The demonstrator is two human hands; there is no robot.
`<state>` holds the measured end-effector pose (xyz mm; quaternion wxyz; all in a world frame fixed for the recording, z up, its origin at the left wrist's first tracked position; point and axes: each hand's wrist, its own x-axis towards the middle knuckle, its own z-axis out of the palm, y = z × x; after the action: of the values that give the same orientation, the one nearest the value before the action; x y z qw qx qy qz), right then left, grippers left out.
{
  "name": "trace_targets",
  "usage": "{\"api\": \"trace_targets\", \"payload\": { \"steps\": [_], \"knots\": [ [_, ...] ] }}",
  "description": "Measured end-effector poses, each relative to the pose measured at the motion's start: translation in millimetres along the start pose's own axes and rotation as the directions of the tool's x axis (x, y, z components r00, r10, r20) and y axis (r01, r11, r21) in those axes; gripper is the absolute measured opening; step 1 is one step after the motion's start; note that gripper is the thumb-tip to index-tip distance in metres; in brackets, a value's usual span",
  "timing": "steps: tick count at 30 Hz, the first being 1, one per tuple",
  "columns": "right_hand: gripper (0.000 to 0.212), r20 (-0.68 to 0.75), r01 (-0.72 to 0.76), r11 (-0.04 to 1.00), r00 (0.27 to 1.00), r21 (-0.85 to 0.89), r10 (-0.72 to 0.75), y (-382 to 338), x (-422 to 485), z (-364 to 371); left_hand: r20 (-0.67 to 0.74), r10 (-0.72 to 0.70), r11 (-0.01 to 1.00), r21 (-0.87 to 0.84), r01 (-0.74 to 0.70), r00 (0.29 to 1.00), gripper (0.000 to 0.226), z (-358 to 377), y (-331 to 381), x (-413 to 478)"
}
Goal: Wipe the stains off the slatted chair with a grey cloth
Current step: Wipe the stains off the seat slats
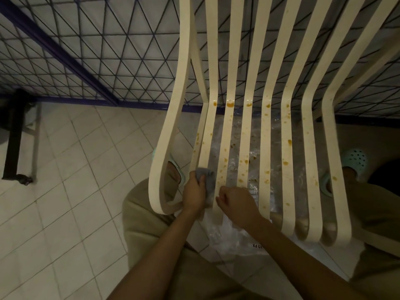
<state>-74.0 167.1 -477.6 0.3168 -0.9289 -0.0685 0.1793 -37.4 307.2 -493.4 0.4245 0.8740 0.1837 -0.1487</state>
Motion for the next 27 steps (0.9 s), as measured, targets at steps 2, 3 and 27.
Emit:
{"api": "trace_targets", "payload": {
  "steps": [2,3,27],
  "knots": [
    [0.022,-0.030,-0.003,0.994,1.000,0.108,0.006,-4.5,7.2,-8.6,0.027,-0.023,0.997,-0.070,0.024,0.999,0.031,-1.1,7.6,10.3],
    [0.019,-0.072,0.029,0.992,0.997,0.127,-0.020,-8.2,11.8,-11.2,0.035,-0.046,0.995,-0.092,0.049,0.998,0.037,-0.8,9.9,16.9],
    [0.063,0.113,0.110,0.977,0.989,-0.181,-0.091,-42.9,43.8,26.3,-0.107,-0.158,0.873,-0.479,0.088,0.982,0.042,8.2,-12.2,-55.8]
  ]
}}
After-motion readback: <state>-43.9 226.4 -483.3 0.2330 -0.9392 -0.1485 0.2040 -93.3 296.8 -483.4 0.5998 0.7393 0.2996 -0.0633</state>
